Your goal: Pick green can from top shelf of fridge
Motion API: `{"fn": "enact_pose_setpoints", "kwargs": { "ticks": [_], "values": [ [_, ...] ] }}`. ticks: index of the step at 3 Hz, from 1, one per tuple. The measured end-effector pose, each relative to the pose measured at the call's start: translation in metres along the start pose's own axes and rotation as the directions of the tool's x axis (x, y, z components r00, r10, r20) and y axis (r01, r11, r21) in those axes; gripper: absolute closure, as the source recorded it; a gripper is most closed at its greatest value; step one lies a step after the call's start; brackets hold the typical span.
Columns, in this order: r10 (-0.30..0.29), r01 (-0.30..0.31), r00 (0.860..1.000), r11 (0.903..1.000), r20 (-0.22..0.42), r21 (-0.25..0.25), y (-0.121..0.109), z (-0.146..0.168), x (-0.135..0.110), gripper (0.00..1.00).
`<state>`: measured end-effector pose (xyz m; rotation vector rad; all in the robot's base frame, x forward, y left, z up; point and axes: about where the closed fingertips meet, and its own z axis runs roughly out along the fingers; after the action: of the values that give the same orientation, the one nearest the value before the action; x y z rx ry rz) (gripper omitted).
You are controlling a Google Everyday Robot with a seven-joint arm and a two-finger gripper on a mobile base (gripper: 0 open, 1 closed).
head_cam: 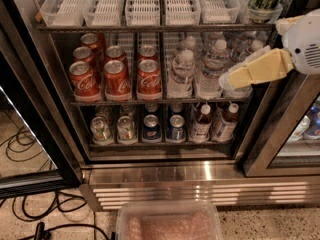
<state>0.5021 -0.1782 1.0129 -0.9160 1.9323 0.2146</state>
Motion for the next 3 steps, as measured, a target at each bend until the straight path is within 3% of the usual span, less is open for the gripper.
{"fn": "enact_pose_setpoints", "kwargs": {
  "ticks": [2, 3],
  "values": [
    [0.066, -0.074, 0.993, 0.9934, 0.095, 0.087, -0.019, 0.015, -0.022, 0.00],
    [0.094, -0.110, 0.990, 0.9829, 0.108, 0.148, -0.033, 0.012, -0.023, 0.00]
  ]
}}
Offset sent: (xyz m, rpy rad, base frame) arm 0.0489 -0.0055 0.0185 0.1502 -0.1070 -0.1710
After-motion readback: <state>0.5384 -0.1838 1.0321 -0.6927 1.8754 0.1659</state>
